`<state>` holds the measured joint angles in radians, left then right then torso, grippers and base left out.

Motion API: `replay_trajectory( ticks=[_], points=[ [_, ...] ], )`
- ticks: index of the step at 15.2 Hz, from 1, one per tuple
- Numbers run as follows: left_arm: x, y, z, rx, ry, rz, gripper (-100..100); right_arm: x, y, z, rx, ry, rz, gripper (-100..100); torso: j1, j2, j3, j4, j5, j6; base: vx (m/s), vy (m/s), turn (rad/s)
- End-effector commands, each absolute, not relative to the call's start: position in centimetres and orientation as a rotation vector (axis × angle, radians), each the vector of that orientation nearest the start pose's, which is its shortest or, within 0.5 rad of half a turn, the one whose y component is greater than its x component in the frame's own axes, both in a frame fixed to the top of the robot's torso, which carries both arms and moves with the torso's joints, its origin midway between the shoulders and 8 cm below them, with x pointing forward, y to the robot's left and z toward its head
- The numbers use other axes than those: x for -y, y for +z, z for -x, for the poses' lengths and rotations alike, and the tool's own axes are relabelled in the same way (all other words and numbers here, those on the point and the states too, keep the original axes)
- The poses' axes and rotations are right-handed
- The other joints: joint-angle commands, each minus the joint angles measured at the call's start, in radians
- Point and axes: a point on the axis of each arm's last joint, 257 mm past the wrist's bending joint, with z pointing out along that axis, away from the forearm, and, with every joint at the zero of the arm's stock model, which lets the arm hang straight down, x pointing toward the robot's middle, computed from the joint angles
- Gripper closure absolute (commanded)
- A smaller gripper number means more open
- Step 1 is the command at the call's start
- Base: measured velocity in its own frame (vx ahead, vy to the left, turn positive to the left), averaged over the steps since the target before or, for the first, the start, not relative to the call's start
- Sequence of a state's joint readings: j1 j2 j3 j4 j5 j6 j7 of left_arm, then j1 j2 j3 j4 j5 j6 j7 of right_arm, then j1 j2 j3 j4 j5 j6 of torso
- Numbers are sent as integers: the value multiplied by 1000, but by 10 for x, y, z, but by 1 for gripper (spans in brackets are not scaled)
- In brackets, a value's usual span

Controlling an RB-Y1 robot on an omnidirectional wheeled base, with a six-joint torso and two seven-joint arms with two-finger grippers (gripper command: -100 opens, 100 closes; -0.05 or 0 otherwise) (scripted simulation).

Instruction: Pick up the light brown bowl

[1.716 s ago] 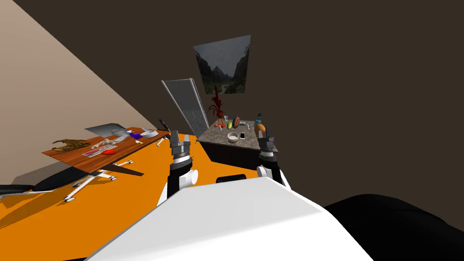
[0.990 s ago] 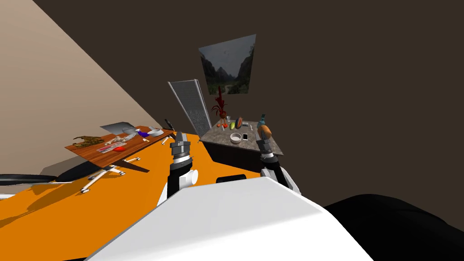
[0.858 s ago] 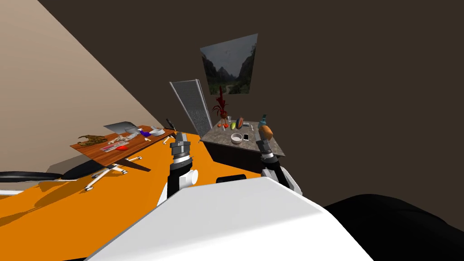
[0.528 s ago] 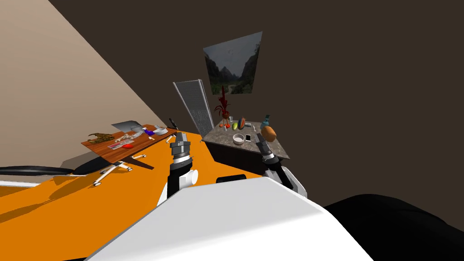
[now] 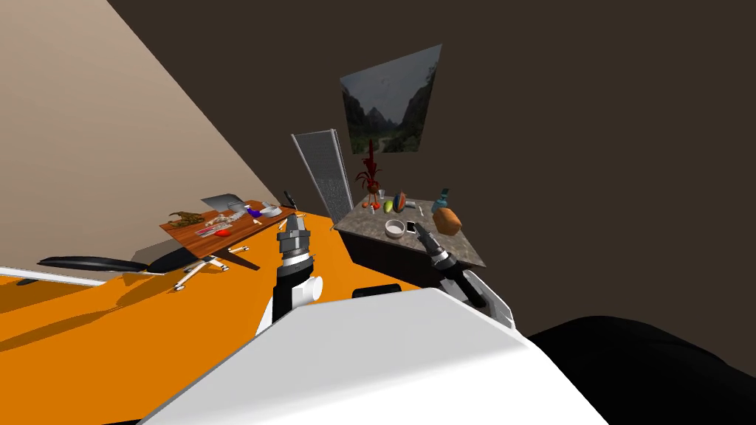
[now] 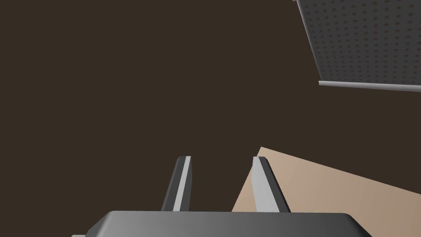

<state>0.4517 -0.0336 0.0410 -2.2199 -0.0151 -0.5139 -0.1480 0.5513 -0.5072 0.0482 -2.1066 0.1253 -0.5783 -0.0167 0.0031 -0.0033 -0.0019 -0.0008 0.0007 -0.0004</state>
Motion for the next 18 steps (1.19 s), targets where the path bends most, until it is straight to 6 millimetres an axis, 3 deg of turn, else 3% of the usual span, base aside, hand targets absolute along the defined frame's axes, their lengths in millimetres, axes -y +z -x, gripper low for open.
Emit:
replay_trajectory(
  ticks=[1, 5, 6, 8, 9, 11, 12, 14, 15, 17, 18],
  points=[
    [-291, 17, -354, -628, -1130, 617, 0, 232, -90, -351, -1260, 1198, -277, -100, 0, 0, 0, 0, 0, 0, 45, 45, 110],
    [-291, 16, -354, -628, -1130, 617, 0, 235, -104, -350, -1329, 1171, -232, -100, 0, 0, 0, 0, 0, 0, 37, 32, 73],
    [-291, 16, -354, -628, -1130, 617, 0, 239, -117, -350, -1379, 1145, -208, -100, -1, 0, 0, 0, 0, 0, 40, 40, 100],
    [-291, 16, -354, -628, -1130, 617, 0, 239, -118, -349, -1396, 1141, -190, -100, 0, 0, 0, 0, 0, 0, 40, 35, 79],
    [-291, 16, -354, -628, -1130, 617, 0, 245, -131, -348, -1446, 1113, -165, -100, 0, 0, 0, 0, 0, 0, 51, 39, 108],
    [-291, 16, -354, -628, -1130, 617, 0, 245, -132, -348, -1463, 1109, -145, -100, 0, 0, 0, 0, 0, 0, 41, 43, 80],
    [-291, 16, -354, -628, -1130, 617, 0, 251, -145, -347, -1514, 1079, -121, -100, 0, 0, 0, 0, 0, 0, 40, 39, 128],
    [-291, 17, -354, -628, -1130, 617, 0, 251, -146, -346, -1530, 1074, -100, -100, 0, 0, 0, 0, 0, 0, 38, 37, 87],
    [-291, 16, -354, -628, -1130, 617, 0, 259, -159, -344, -1580, 1043, -75, -100, 0, 1, 0, 0, 0, 0, 41, 43, 102],
    [-291, 16, -354, -628, -1130, 617, 0, 260, -159, -344, -1597, 1037, -54, -100, 0, 0, 0, 0, 0, 0, 41, 36, 80],
    [-291, 16, -354, -628, -1130, 617, 0, 268, -172, -342, -1646, 1005, -30, -100, 0, 0, 0, 0, 0, 0, 40, 47, 110]
  ],
)
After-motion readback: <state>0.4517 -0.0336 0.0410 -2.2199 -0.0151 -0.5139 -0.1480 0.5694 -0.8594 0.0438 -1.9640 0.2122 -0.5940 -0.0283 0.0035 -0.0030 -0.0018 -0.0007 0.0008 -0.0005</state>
